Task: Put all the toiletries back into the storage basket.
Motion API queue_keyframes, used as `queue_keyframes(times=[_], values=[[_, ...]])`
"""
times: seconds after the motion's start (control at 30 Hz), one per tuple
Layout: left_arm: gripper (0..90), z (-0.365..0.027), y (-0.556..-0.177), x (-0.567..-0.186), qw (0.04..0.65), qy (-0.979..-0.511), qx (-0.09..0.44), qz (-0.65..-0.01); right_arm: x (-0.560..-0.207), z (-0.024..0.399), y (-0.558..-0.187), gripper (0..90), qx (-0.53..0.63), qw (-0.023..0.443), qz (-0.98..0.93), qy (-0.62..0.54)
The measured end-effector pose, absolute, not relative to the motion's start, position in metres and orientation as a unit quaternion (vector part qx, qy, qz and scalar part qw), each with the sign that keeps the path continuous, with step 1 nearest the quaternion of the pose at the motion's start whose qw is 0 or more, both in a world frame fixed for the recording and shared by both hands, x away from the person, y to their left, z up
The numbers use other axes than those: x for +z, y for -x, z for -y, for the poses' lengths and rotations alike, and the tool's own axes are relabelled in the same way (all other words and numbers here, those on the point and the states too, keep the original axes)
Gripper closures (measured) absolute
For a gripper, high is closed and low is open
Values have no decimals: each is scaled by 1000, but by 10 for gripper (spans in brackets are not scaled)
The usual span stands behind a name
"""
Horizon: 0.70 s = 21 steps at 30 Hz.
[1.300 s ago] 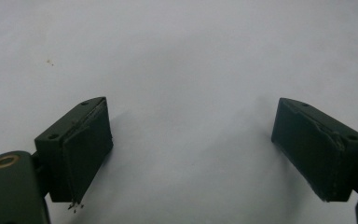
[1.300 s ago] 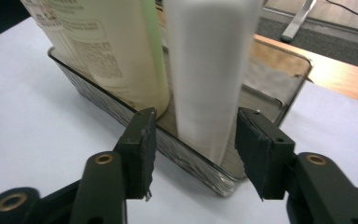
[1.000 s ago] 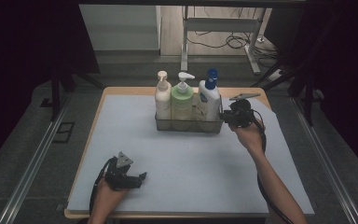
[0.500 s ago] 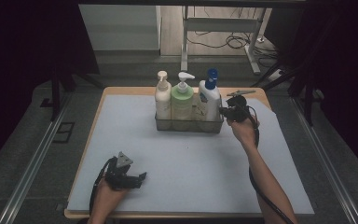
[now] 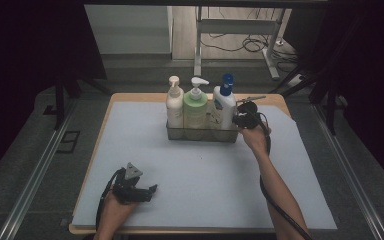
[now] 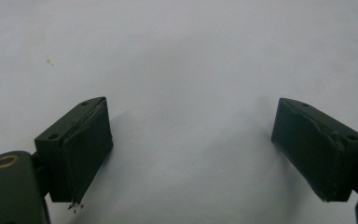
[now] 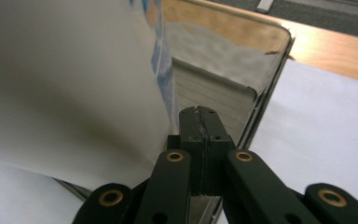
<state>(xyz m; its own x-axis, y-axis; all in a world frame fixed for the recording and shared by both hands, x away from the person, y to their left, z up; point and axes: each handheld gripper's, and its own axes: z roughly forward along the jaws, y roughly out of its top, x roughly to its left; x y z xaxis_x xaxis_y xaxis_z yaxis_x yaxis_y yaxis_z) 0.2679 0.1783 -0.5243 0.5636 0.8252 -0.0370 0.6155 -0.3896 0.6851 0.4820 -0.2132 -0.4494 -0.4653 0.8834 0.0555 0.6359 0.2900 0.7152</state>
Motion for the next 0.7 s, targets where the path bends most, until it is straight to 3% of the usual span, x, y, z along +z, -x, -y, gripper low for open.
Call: queue_keyframes(times=[0.7], values=[[119, -178, -268, -524, 334, -819, 157, -440, -457, 203, -479, 891, 347, 152, -790, -482]])
